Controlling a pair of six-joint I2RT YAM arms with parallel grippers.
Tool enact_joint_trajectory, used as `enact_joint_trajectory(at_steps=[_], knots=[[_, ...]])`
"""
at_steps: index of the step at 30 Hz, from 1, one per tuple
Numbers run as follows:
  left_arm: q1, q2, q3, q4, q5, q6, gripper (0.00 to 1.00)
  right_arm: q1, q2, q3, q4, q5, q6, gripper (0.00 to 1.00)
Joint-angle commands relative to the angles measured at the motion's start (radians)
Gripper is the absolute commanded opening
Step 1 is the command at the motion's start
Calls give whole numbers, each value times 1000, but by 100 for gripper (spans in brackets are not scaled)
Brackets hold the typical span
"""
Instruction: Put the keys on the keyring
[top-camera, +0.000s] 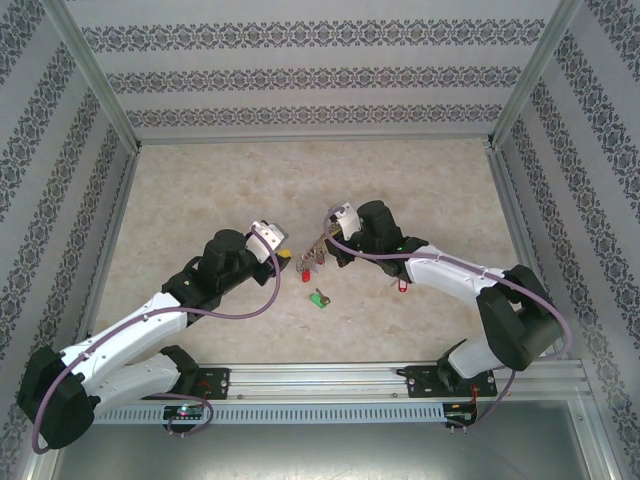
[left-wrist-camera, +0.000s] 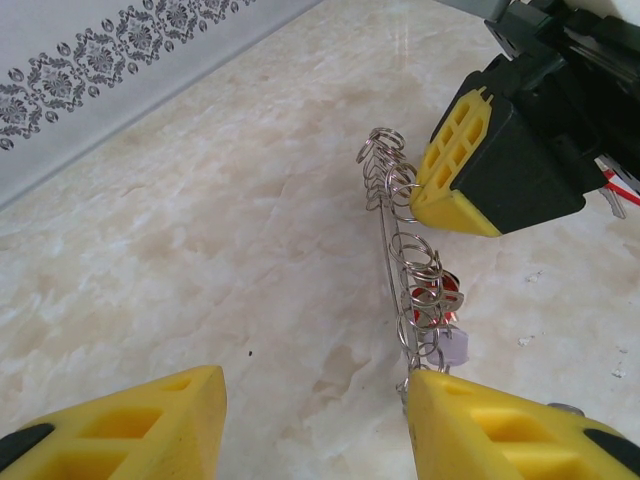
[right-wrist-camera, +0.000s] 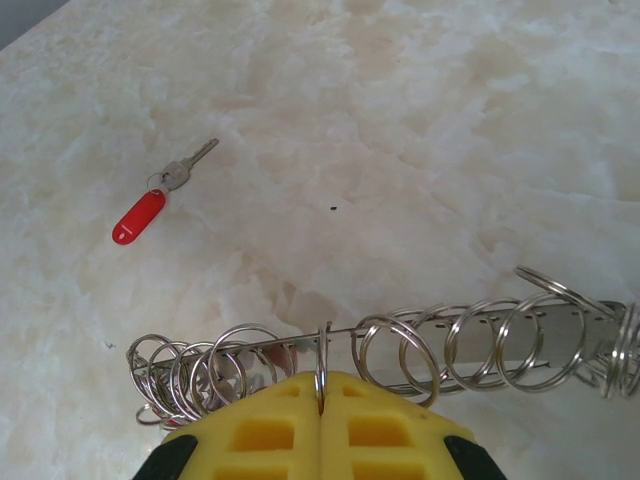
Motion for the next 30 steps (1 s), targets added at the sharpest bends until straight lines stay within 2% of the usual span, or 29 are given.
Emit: enact_joint_trajectory(at_steps=[1, 8, 12, 18, 30], knots=[[13, 6, 13, 33, -7, -18, 51, -5, 6, 48, -30, -6, -7, 0], [12, -10, 14, 20, -23, -21, 51, 7, 125, 213, -3, -52, -6, 0], [13, -47, 0, 3, -47, -19, 52, 14, 171, 247, -3, -62, -19, 0], [13, -93, -26, 8, -76, -11, 52, 11, 166, 193, -22, -62, -86, 0], [13, -60, -15, 16, -63, -7, 52, -19, 138, 47, -51, -47, -76, 0]])
